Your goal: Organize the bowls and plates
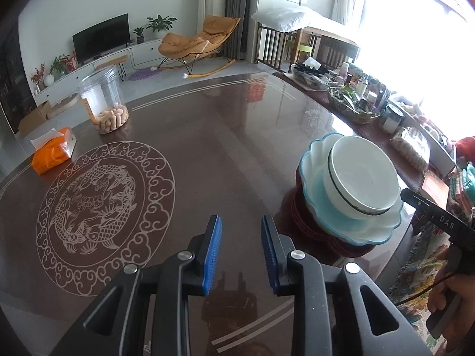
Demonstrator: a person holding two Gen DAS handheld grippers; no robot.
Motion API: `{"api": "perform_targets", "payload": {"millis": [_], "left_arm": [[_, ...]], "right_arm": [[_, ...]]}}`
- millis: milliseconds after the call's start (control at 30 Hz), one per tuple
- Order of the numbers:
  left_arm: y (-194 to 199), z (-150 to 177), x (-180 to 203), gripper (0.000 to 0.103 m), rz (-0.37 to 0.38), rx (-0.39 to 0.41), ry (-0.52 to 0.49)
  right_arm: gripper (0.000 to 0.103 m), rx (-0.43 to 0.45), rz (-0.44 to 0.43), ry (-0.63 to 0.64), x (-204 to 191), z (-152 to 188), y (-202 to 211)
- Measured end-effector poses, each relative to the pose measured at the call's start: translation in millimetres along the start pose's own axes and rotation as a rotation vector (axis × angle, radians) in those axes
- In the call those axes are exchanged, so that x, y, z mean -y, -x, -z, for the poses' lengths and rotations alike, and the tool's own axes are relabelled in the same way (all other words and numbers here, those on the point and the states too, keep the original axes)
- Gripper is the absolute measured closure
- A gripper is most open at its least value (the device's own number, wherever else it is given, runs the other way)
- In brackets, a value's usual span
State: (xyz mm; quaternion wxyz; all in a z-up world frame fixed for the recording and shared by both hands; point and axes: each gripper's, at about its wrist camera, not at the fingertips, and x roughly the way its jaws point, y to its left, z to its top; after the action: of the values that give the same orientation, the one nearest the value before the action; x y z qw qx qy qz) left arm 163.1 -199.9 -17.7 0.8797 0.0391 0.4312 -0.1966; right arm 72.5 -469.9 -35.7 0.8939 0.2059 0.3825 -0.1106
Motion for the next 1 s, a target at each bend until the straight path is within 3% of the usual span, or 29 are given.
{"api": "perform_targets", "payload": {"millis": [100,167,233,267,300,533,767,1000], "left_arm": [[24.5,5.4,4.3,0.075,0.078,0.080,0.015],[43.6,8.0,15.4,0.072,0.076,0.135,-0.026],[56.7,13.4,26.8,0.034,0.100,0.137,-0.063],[63.5,17.0,29.7,0.004,0.130,0.148,-0.061],[70.9,21.3,33.4,0.000,0.135,0.167,-0.063],[106.9,40.0,46.5,0.000,0.063,0.204,-0.066],[127.7,54.4,54.3,0.000,-0.080,0.195,-0.124],[149.2,65.1,53.2,0.000,-0.074,0.192,-0.109]], "right_arm": [[0.046,0.038,0.018,-0.007,-1.9,4.1,21.9],[0.046,0.078,0.042,-0.003,-8.4,11.4,45.3],[0.039,0.129,0.062,0.013,-20.5,24.2,72.4],[0.037,0.153,0.070,0.024,-28.0,32.3,85.8],[0.037,0.176,0.076,0.036,-35.6,41.3,99.1],[0.036,0.204,0.110,0.037,-58.1,91.6,152.8],[0.036,0.162,0.165,0.043,-69.6,105.3,171.9],[0.032,0.184,0.172,0.083,-88.4,106.9,192.9]]}}
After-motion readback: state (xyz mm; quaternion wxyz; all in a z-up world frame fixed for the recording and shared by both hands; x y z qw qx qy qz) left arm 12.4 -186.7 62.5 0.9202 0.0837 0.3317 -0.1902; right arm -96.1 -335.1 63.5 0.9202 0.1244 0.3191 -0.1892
